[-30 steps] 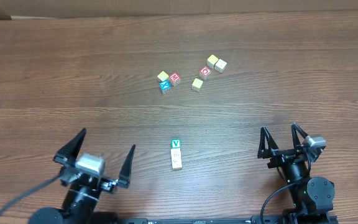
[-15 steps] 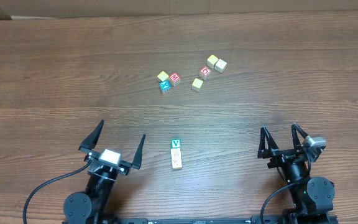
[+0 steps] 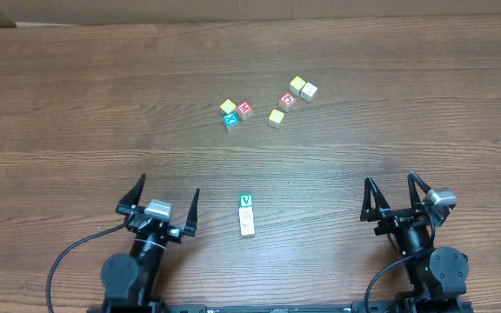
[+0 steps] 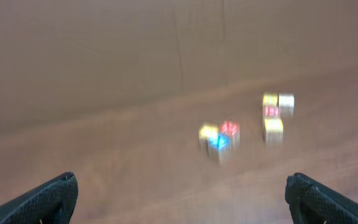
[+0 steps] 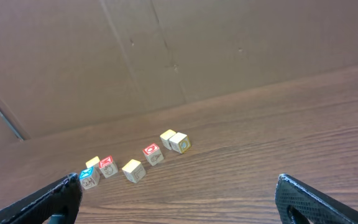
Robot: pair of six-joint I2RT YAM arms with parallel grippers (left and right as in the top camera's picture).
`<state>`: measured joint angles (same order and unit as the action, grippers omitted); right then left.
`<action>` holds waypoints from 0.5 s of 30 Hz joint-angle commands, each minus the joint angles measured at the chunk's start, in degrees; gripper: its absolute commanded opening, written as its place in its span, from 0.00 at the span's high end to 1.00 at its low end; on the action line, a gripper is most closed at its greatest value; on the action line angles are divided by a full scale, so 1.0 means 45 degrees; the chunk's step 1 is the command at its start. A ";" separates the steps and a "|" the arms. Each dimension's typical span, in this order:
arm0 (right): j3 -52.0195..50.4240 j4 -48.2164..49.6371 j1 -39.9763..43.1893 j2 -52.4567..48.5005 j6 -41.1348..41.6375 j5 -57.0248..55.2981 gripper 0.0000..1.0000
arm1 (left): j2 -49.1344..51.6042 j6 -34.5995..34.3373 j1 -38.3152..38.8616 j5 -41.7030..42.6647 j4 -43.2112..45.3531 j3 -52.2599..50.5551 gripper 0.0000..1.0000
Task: Flip 5 blocks
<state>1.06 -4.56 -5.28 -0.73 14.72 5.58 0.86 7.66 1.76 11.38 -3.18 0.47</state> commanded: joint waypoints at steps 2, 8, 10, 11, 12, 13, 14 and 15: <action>-0.0136 0.0053 0.0058 0.0126 -0.0243 0.0117 0.00 | -0.0151 0.0107 -0.0053 -0.0291 -0.0102 -0.0044 0.00; -0.0136 0.0053 0.0058 0.0126 -0.0243 0.0117 0.00 | -0.0151 -0.0369 -0.0053 -0.0296 -0.0092 -0.0044 0.00; -0.0136 0.0053 0.0058 0.0126 -0.0243 0.0117 0.00 | -0.0146 -0.0369 -0.0053 -0.0291 -0.0092 -0.0044 0.01; -0.0136 0.0053 0.0058 0.0126 -0.0243 0.0117 0.00 | -0.0141 -0.0369 -0.0053 -0.0291 -0.0092 -0.0044 0.00; -0.0136 0.0053 0.0058 0.0126 -0.0243 0.0117 0.00 | -0.0141 -0.0369 -0.0053 -0.0291 -0.0092 -0.0044 0.00; -0.0136 0.0053 0.0058 0.0126 -0.0243 0.0117 0.00 | -0.0141 -0.0369 -0.0053 -0.0291 -0.0092 -0.0044 0.00; -0.0136 0.0053 0.0058 0.0126 -0.0243 0.0117 0.00 | -0.0141 -0.0369 -0.0053 -0.0291 -0.0092 -0.0044 0.01; -0.0136 0.0053 0.0058 0.0126 -0.0243 0.0117 0.00 | -0.0141 -0.0369 -0.0053 -0.0291 -0.0092 -0.0044 0.00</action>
<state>1.06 -4.58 -5.28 -0.73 14.72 5.58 0.84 7.18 1.76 10.83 -3.42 0.47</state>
